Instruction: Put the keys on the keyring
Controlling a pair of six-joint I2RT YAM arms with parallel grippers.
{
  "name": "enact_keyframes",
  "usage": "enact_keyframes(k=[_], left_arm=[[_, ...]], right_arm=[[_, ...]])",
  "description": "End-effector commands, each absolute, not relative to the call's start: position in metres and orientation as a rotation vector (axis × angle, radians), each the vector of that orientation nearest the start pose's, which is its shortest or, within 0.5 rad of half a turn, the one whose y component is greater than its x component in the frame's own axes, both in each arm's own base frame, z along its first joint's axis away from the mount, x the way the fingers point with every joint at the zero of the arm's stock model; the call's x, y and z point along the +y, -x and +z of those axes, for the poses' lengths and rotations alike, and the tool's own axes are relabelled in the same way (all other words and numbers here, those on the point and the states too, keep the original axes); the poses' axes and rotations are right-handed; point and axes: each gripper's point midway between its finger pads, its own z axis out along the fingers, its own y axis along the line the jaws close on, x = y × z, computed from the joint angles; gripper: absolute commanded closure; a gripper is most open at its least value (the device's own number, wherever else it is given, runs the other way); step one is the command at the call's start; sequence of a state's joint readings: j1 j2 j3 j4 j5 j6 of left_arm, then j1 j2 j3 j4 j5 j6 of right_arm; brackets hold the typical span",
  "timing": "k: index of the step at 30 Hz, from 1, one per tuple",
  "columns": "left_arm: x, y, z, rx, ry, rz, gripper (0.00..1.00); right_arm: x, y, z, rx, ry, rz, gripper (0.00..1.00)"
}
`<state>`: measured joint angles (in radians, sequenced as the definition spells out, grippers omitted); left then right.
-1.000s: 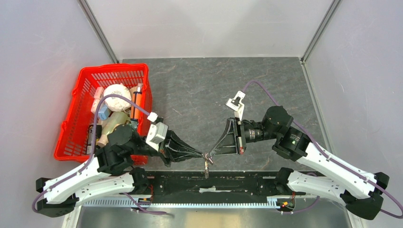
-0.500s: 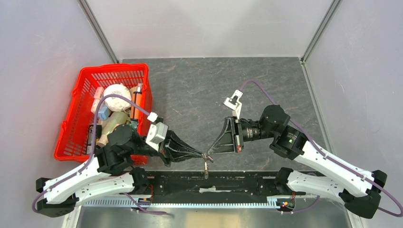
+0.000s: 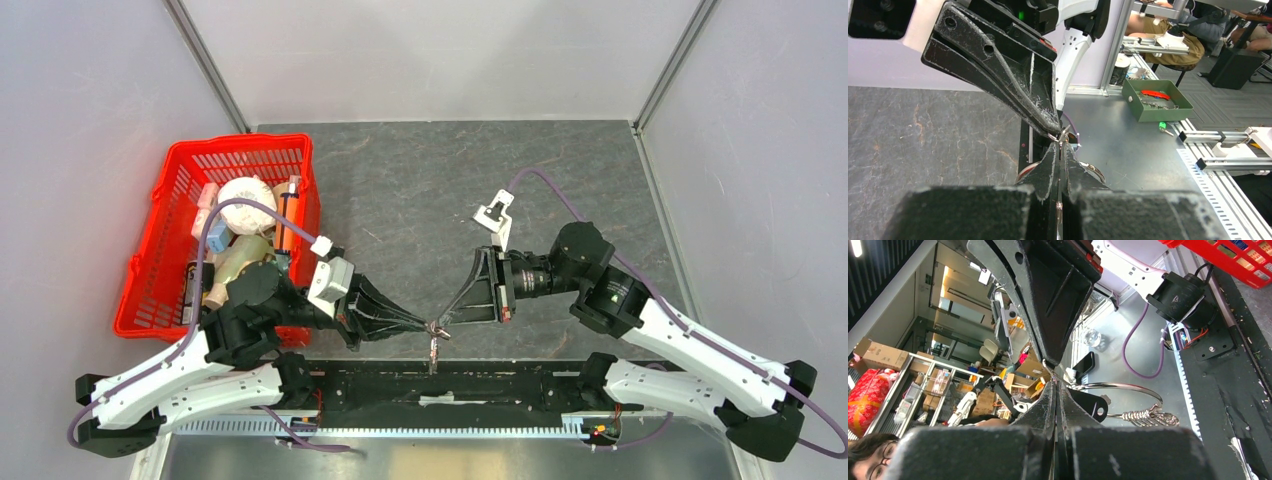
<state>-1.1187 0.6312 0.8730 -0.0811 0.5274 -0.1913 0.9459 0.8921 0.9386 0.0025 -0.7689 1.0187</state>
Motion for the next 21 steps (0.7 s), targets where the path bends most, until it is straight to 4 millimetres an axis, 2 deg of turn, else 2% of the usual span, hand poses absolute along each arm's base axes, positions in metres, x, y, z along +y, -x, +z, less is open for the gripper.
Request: enact_keyframes(k=[1,21], left_arm=[[-0.268,-0.031,0.391,1.101,-1.100,-1.365,0.98],[-0.271,-0.033,0.393,1.103,-1.106,-1.360,0.98]], right_arm=[[0.300,-0.035,0.384,1.802,0.729,2.001,1.00],[0.310,-0.043,0.369,1.900,0.692,1.976,1.00]])
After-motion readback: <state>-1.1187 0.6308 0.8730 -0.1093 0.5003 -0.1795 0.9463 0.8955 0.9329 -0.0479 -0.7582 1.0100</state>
